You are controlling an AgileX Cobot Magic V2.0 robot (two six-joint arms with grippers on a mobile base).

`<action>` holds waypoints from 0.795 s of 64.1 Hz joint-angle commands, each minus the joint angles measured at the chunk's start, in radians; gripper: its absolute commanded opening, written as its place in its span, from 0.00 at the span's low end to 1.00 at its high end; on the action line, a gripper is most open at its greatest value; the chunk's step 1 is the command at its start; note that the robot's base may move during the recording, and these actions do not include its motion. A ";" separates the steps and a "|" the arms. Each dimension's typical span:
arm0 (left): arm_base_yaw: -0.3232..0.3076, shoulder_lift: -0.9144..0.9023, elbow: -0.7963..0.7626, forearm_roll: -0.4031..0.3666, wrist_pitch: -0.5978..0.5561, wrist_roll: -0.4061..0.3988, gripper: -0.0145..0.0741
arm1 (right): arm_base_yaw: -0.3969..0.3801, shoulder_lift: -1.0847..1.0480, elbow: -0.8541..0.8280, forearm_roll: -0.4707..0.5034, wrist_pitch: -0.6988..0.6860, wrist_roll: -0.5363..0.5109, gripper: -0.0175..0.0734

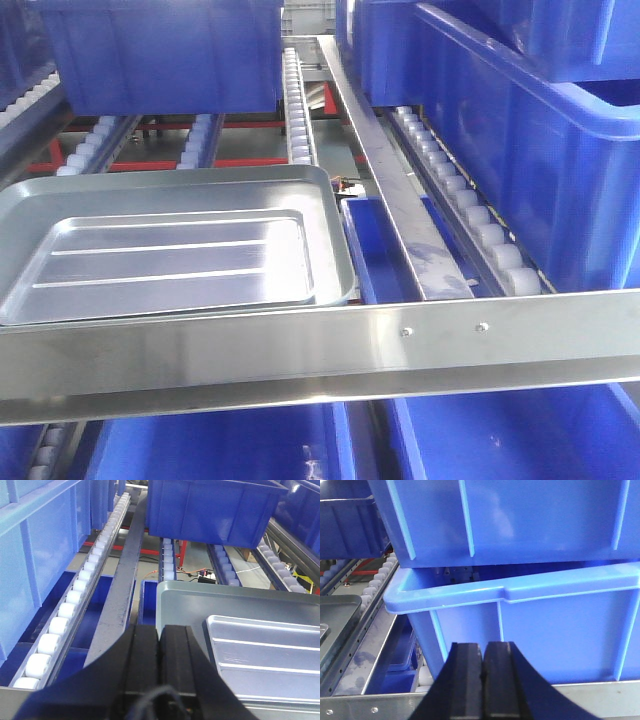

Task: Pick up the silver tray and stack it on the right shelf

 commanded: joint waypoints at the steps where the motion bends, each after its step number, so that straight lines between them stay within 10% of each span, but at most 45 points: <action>1: -0.002 -0.011 0.018 -0.003 -0.092 -0.002 0.05 | -0.007 -0.022 -0.018 0.004 -0.097 -0.014 0.25; 51: -0.002 -0.011 0.018 -0.003 -0.092 -0.002 0.05 | -0.007 -0.022 -0.018 0.004 -0.097 -0.014 0.25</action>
